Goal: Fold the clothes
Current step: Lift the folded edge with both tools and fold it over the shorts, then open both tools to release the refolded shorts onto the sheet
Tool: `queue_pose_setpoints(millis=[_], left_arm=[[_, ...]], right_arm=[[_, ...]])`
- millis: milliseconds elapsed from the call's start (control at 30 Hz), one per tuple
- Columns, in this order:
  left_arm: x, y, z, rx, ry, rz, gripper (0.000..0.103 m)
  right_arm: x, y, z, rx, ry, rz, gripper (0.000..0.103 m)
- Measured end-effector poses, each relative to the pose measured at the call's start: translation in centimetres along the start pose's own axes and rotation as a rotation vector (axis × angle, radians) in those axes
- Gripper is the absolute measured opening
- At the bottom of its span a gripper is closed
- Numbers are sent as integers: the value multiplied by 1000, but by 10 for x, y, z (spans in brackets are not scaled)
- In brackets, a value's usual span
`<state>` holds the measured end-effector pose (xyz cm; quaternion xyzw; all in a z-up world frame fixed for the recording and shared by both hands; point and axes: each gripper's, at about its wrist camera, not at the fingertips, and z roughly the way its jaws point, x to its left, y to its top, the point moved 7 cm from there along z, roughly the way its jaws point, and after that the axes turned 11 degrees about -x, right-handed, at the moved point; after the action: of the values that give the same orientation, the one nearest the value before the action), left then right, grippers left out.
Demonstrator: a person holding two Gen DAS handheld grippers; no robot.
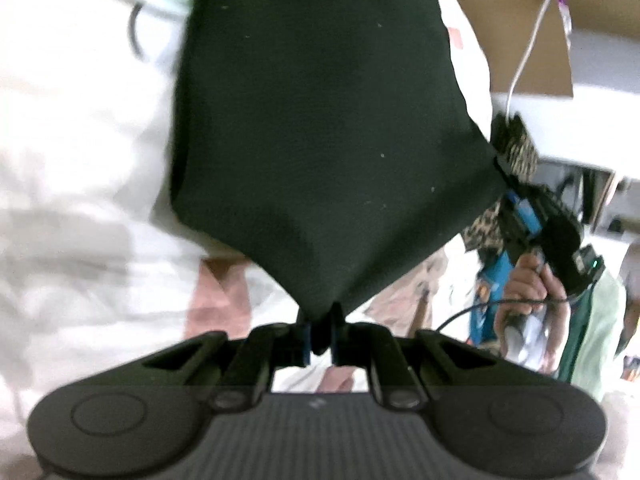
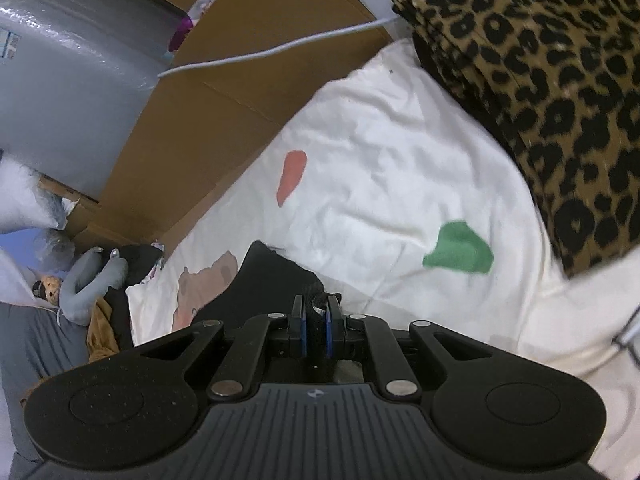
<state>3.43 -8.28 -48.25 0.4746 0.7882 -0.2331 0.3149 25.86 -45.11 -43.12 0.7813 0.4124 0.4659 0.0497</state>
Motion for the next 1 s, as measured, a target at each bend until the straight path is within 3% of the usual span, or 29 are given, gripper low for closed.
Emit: queue_pose_setpoints(millis=[200,367,533,767,867,900,933,967,1000], left_arm=[[4,-37,9,-110,-68,-149,7],[12,-60,16,-126,-72,-168,0],[17,-67,23,-131,-54,-162,0],[19,-74,13,-84,25,-60,0],[12,-65,0,-65,86,12,3],[7,-57,-3,-54,113,63,6],[2,-49,-7,-43,140,113,14],[-2,-41,-13,-32,167,172,23],[-7,-33,-19,-23,188,239,26]], right_arm=[[-1,15,5,-7,-2,-30,7],[-7,22,7,-11,-10,-36,7],[-15,21,10,-4,-27,-45,7],[-28,23,12,-13,-57,-54,9],[-41,27,5,-39,-100,-10,25],[-47,28,0,-51,-103,5,39],[-52,30,-6,-67,-103,23,45],[-59,30,-13,-81,-100,44,46],[-63,29,-19,-88,-94,59,46]])
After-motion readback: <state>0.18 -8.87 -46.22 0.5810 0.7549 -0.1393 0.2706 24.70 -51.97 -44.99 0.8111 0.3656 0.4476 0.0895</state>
